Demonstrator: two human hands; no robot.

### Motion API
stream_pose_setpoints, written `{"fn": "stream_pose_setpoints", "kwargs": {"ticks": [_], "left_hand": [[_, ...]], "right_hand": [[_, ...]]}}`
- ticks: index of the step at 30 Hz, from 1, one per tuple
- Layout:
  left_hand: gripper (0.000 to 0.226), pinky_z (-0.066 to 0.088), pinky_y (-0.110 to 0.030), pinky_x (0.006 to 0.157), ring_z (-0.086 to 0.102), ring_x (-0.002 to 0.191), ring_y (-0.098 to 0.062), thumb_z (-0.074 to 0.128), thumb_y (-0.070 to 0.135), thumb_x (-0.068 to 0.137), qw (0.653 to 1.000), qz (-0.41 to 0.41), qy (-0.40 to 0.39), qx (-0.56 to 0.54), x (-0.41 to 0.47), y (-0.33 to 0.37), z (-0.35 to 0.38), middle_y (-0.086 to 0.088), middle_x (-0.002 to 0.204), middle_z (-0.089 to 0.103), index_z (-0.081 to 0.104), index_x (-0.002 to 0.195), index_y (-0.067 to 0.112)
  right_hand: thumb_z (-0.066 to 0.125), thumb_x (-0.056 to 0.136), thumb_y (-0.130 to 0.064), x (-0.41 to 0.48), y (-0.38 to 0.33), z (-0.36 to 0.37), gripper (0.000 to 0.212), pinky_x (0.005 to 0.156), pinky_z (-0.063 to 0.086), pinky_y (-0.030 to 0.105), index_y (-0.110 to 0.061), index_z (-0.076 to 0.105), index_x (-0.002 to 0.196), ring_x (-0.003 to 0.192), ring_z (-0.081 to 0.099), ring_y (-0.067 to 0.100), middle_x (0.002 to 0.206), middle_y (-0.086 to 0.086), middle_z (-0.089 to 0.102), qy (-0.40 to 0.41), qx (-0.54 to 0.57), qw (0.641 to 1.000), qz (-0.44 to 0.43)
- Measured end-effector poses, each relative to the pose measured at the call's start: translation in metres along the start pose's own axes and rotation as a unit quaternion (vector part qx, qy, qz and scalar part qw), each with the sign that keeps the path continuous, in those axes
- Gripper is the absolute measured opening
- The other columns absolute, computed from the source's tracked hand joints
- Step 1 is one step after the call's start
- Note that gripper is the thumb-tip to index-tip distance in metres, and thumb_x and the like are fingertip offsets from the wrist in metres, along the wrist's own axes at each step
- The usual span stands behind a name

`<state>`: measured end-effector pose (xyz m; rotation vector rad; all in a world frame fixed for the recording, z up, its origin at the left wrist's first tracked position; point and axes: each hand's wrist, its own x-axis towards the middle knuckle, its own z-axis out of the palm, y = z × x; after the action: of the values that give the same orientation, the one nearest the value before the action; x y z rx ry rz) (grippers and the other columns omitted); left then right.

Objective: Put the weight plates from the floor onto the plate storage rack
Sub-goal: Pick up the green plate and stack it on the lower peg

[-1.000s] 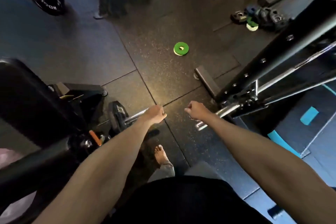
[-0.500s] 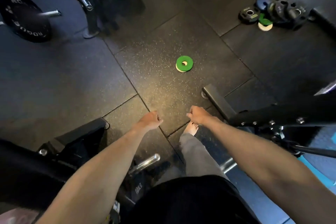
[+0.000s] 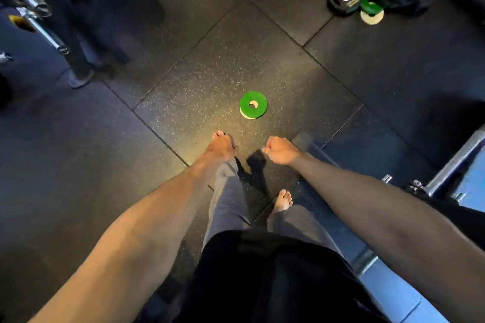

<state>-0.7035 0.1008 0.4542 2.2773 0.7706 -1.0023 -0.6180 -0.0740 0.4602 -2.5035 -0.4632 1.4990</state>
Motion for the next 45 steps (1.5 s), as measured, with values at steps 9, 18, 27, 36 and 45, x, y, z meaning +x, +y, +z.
{"fn": "stream_pose_setpoints", "kwargs": {"ticks": [9, 18, 27, 36, 45], "left_hand": [[0.035, 0.051, -0.038, 0.085, 0.063, 0.108, -0.035, 0.056, 0.025, 0.094, 0.996, 0.043, -0.077, 0.036, 0.156, 0.019, -0.077, -0.021, 0.120, 0.065, 0.058, 0.119, 0.000], [0.027, 0.043, -0.031, 0.076, 0.061, 0.109, -0.032, 0.059, 0.023, 0.091, 0.987, 0.049, -0.128, 0.081, 0.325, 0.013, -0.021, -0.016, 0.117, 0.064, 0.058, 0.114, 0.009], [0.061, 0.042, -0.036, 0.100, 0.051, 0.128, -0.033, 0.060, 0.027, 0.095, 0.993, -0.070, -0.089, -0.021, 0.514, -0.008, 0.096, -0.017, 0.143, 0.049, 0.032, 0.144, 0.003], [0.096, 0.036, -0.042, 0.107, 0.038, 0.136, -0.039, 0.071, 0.041, 0.086, 0.962, -0.208, 0.003, -0.177, 0.590, -0.003, 0.157, -0.021, 0.153, 0.027, 0.008, 0.151, 0.006], [0.092, 0.043, -0.041, 0.100, 0.045, 0.129, -0.039, 0.076, 0.036, 0.082, 0.942, -0.269, 0.022, -0.199, 0.592, 0.008, 0.162, -0.021, 0.148, 0.029, 0.019, 0.147, 0.006]], "right_hand": [[0.047, 0.099, -0.027, 0.123, -0.044, -0.043, 0.036, 0.091, 0.048, 0.037, 0.001, 0.065, 0.113, 0.113, 0.062, 0.037, 0.119, 0.024, 0.066, 0.026, 0.146, 0.983, 0.103], [0.050, 0.082, -0.056, 0.340, 0.007, 0.048, 0.052, 0.108, 0.036, 0.056, -0.016, 0.060, 0.113, 0.121, 0.053, 0.046, 0.122, 0.018, 0.064, 0.019, 0.256, 0.933, 0.251], [0.063, 0.086, -0.028, 0.519, 0.065, 0.114, 0.043, 0.084, 0.059, 0.048, 0.003, 0.059, 0.115, 0.100, 0.069, 0.035, 0.113, 0.019, 0.067, 0.085, 0.531, 0.768, 0.347], [0.066, 0.088, -0.037, 0.594, 0.077, 0.148, 0.049, 0.092, 0.055, 0.038, -0.003, 0.057, 0.122, 0.104, 0.065, 0.031, 0.121, 0.015, 0.064, 0.164, 0.628, 0.640, 0.412], [0.052, 0.069, -0.055, 0.612, 0.091, 0.176, 0.060, 0.082, 0.060, 0.044, -0.010, 0.066, 0.106, 0.087, 0.070, 0.027, 0.100, 0.009, 0.070, 0.174, 0.666, 0.607, 0.397]]}}
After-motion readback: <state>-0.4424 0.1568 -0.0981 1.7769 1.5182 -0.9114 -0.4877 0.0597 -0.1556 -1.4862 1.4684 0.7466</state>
